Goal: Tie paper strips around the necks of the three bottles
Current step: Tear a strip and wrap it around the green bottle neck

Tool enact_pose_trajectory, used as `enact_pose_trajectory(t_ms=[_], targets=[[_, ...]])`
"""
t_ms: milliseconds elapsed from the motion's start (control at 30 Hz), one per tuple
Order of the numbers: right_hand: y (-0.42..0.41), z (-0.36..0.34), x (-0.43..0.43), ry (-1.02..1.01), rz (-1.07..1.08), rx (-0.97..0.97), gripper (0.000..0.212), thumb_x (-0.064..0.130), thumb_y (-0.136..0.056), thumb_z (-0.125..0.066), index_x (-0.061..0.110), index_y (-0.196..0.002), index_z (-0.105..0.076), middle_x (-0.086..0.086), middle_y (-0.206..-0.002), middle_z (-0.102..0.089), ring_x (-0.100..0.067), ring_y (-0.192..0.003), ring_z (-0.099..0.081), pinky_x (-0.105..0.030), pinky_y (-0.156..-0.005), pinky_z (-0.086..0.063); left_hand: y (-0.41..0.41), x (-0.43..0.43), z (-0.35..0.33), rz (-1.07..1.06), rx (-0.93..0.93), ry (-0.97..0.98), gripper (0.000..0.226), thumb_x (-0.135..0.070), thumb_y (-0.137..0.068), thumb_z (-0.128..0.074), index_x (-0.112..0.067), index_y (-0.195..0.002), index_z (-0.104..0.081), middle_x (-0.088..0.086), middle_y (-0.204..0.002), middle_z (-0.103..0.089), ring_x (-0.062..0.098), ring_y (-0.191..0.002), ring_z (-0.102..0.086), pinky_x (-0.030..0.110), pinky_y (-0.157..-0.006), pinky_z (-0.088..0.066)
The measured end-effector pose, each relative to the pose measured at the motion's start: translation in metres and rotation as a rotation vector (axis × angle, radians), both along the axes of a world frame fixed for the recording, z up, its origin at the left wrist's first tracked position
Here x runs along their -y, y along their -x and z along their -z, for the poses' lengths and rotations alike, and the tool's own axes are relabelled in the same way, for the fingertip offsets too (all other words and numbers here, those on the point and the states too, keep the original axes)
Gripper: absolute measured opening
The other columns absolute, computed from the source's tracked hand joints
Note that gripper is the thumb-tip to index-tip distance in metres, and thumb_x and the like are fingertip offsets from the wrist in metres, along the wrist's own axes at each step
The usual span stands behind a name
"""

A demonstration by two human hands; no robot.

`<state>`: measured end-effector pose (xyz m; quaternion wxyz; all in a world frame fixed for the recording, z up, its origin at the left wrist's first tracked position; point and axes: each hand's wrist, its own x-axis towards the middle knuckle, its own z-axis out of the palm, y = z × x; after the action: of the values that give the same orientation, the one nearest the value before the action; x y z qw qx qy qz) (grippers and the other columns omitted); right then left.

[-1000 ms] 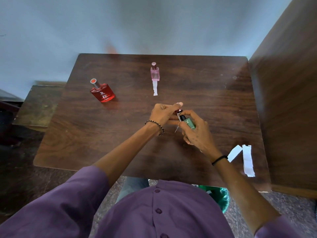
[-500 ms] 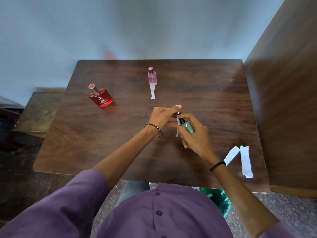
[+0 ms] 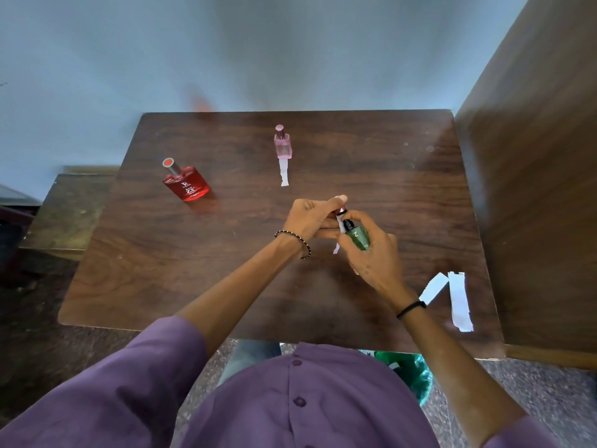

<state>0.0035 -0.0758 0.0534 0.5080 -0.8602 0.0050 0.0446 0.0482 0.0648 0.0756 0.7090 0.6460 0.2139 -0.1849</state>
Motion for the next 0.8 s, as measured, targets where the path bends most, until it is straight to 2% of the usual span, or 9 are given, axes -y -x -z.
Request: enact_pose_trajectory(t_ms=[100, 167, 233, 300, 367, 467, 567, 700, 800], targets=[[0.005, 0.002, -0.004, 0.021, 0.018, 0.009, 0.036, 0.024, -0.089, -0.066, 0.033, -0.124, -0.061, 0.028, -0.063, -0.064, -0.006, -0.083, -0.061, -0.027, -0.088, -0.043, 0.0, 0.001, 0.0, 0.013, -0.001, -0.005, 0.041, -0.029, -0.088, -0.074, 0.01, -0.1, -0.072, 0.024, -0.097, -0.076, 0.034, -0.088, -0.076, 0.04, -0.075, -0.064], [0.007, 0.0, -0.005, 0.027, 0.038, 0.014, 0.036, 0.02, -0.091, -0.066, 0.029, -0.125, -0.062, 0.027, -0.065, -0.059, 0.009, -0.085, -0.057, -0.026, -0.093, -0.037, -0.001, 0.0, 0.0, 0.022, -0.007, -0.012, 0.041, -0.03, -0.088, -0.074, 0.009, -0.1, -0.073, 0.023, -0.096, -0.076, 0.032, -0.087, -0.076, 0.039, -0.075, -0.064], [0.008, -0.001, -0.006, 0.001, 0.038, 0.019, 0.032, 0.019, -0.09, -0.067, 0.028, -0.121, -0.061, 0.022, -0.064, -0.062, 0.017, -0.075, -0.057, -0.024, -0.084, -0.042, 0.0, 0.0, -0.001, 0.017, -0.011, -0.008, 0.04, -0.029, -0.088, -0.074, 0.009, -0.1, -0.073, 0.023, -0.097, -0.076, 0.032, -0.087, -0.076, 0.038, -0.075, -0.064], [0.009, -0.001, -0.005, -0.059, 0.02, 0.03, 0.027, 0.02, -0.091, -0.065, 0.028, -0.116, -0.06, 0.011, -0.066, -0.069, 0.004, -0.055, -0.062, -0.025, -0.062, -0.051, 0.001, 0.0, -0.001, 0.008, -0.011, 0.007, 0.04, -0.028, -0.088, -0.074, 0.01, -0.101, -0.072, 0.024, -0.097, -0.076, 0.032, -0.089, -0.076, 0.037, -0.073, -0.064], [0.009, -0.004, -0.004, -0.101, 0.011, 0.011, 0.025, 0.022, -0.094, -0.064, 0.029, -0.117, -0.059, 0.001, -0.07, -0.071, -0.002, -0.045, -0.061, -0.023, -0.048, -0.051, 0.001, 0.0, -0.002, 0.008, -0.006, 0.015, 0.041, -0.028, -0.089, -0.074, 0.011, -0.102, -0.072, 0.022, -0.095, -0.076, 0.03, -0.086, -0.077, 0.033, -0.07, -0.064], [0.01, -0.007, 0.0, -0.1, 0.033, 0.017, 0.021, 0.025, -0.096, -0.063, 0.032, -0.116, -0.059, 0.002, -0.067, -0.07, -0.012, -0.046, -0.061, -0.023, -0.052, -0.055, 0.002, -0.002, -0.002, 0.017, 0.0, 0.017, 0.04, -0.028, -0.09, -0.073, 0.01, -0.102, -0.072, 0.021, -0.093, -0.077, 0.027, -0.083, -0.077, 0.033, -0.07, -0.064], [0.01, -0.004, 0.008, -0.099, 0.062, 0.0, 0.028, 0.028, -0.093, -0.063, 0.04, -0.118, -0.057, 0.005, -0.075, -0.071, -0.014, -0.056, -0.064, -0.034, -0.065, -0.058, 0.002, -0.003, -0.002, 0.027, 0.011, 0.019, 0.041, -0.029, -0.09, -0.072, 0.01, -0.103, -0.072, 0.021, -0.094, -0.077, 0.027, -0.086, -0.077, 0.035, -0.074, -0.063], [0.012, -0.007, 0.013, -0.172, 0.076, -0.049, 0.032, 0.021, -0.094, -0.063, 0.036, -0.121, -0.057, -0.004, -0.065, -0.07, -0.022, -0.047, -0.064, -0.033, -0.045, -0.051, 0.001, -0.004, -0.002, 0.047, 0.023, 0.061, 0.044, -0.029, -0.091, -0.071, 0.012, -0.106, -0.07, 0.022, -0.097, -0.076, 0.027, -0.092, -0.076, 0.041, -0.081, -0.062], [0.013, -0.012, 0.014, -0.175, 0.057, -0.045, 0.035, 0.016, -0.094, -0.062, 0.034, -0.123, -0.059, -0.001, -0.06, -0.067, -0.016, -0.042, -0.058, -0.03, -0.043, -0.05, 0.001, -0.003, -0.003, 0.046, 0.028, 0.083, 0.042, -0.028, -0.092, -0.071, 0.012, -0.106, -0.071, 0.02, -0.096, -0.077, 0.026, -0.089, -0.077, 0.038, -0.078, -0.063]])
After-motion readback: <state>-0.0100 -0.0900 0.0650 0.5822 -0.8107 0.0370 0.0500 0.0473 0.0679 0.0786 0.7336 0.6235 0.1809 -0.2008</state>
